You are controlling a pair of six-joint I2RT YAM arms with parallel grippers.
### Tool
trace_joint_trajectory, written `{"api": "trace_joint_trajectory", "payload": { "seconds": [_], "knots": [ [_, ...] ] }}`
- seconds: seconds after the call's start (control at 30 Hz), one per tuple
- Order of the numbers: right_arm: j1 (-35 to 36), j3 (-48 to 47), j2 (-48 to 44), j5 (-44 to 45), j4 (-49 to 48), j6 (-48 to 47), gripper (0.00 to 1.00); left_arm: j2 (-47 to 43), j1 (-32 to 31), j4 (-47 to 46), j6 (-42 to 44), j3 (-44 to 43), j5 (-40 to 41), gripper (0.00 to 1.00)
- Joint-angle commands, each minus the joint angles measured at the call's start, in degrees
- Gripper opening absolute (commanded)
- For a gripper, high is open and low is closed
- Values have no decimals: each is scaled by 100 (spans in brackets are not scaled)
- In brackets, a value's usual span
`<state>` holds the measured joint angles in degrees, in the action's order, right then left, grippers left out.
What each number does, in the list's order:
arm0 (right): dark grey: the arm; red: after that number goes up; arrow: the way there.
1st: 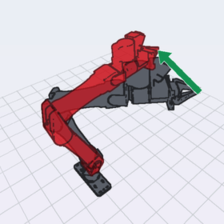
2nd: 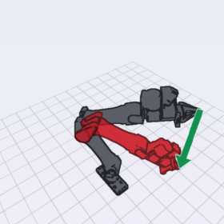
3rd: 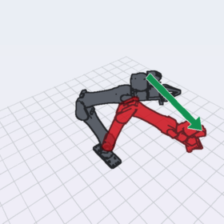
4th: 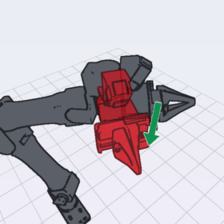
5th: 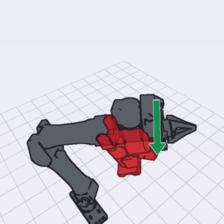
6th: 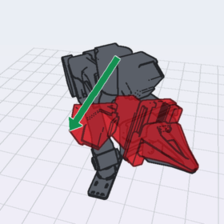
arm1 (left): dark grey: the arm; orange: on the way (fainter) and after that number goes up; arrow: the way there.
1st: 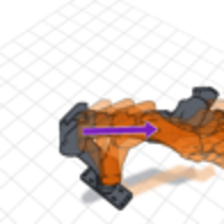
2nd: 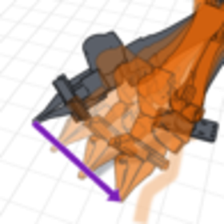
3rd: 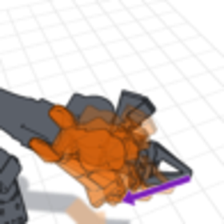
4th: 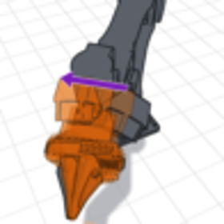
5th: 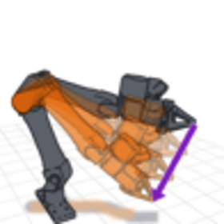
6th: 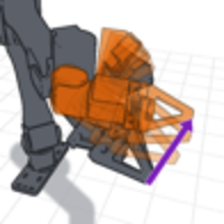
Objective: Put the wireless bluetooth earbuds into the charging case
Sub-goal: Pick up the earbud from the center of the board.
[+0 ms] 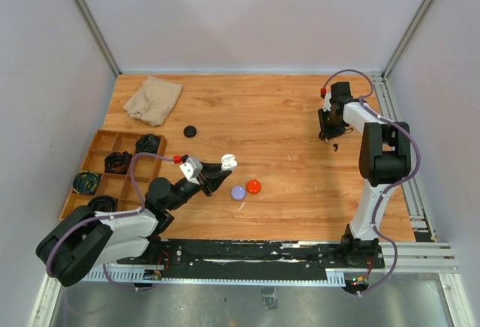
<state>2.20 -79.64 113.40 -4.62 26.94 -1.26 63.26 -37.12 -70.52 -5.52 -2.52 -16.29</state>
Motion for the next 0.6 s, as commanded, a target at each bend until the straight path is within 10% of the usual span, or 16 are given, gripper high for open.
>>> {"api": "trace_joint_trajectory", "payload": {
  "seconds": [0.0,0.57],
  "knots": [
    [-168,-189,319,-65,93,65,29,8,47,-84,86,-147,-5,0],
    [-213,-81,59,-65,285,195,17,27,47,-89,38,-178,-107,0]
  ]
}}
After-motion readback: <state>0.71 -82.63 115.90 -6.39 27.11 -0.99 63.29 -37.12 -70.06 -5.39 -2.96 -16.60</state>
